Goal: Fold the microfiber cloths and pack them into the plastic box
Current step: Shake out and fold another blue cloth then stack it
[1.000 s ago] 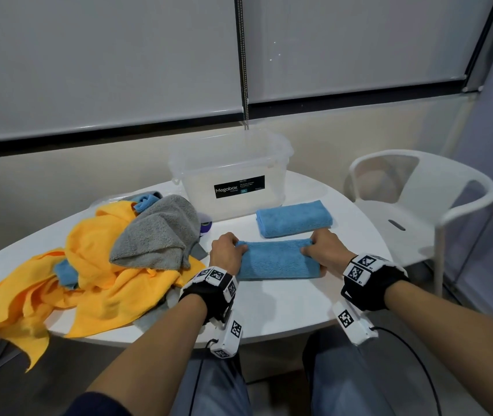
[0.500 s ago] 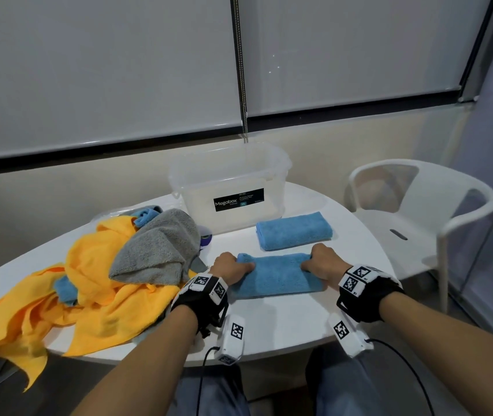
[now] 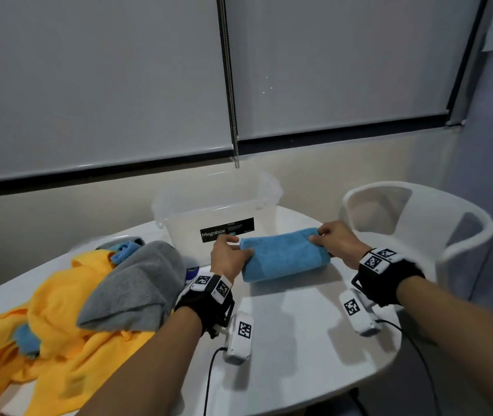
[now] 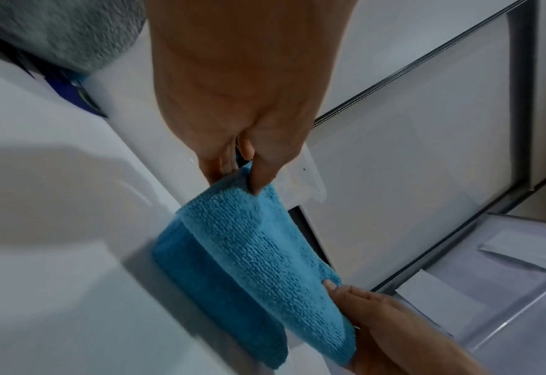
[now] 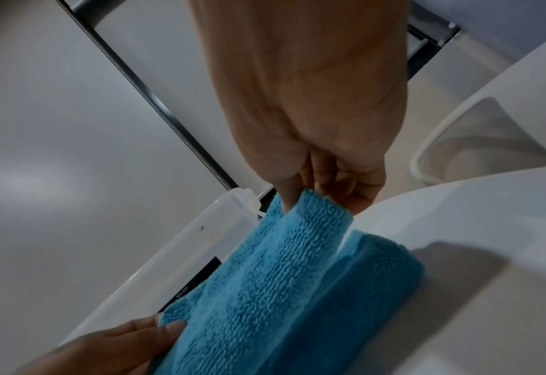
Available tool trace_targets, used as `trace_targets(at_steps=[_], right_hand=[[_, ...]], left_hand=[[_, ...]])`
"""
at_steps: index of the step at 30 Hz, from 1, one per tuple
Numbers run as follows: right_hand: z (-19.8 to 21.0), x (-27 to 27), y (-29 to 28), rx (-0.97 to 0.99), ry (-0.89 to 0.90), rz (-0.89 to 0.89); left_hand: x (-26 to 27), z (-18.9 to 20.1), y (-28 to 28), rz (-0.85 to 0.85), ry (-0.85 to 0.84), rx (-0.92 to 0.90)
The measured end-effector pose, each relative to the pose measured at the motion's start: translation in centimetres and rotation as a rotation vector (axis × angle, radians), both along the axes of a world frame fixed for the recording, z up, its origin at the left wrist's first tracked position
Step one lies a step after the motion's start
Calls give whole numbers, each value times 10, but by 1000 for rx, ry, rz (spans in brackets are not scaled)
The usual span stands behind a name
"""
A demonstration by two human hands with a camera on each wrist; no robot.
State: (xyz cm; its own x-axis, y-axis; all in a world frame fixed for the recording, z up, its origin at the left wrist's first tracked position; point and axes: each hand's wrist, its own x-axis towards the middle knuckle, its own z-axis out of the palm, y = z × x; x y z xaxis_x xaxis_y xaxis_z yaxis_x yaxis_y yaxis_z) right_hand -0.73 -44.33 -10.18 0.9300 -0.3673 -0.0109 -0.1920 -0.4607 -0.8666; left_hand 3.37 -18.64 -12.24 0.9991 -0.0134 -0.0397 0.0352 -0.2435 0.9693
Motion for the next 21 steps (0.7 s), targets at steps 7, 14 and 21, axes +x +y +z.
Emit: trace_targets(at_steps=[7,14,21], right_hand=[[-16,34,-10,-175,42,-66],[-36,45,-15,-207,81,-46],[-15,42,-17,-485,-111,148]], left_hand=[[15,-10,-25,103,-220,227],[18,-27,-27,80,-326,444],[10,-22,-34,-300,-557,740]])
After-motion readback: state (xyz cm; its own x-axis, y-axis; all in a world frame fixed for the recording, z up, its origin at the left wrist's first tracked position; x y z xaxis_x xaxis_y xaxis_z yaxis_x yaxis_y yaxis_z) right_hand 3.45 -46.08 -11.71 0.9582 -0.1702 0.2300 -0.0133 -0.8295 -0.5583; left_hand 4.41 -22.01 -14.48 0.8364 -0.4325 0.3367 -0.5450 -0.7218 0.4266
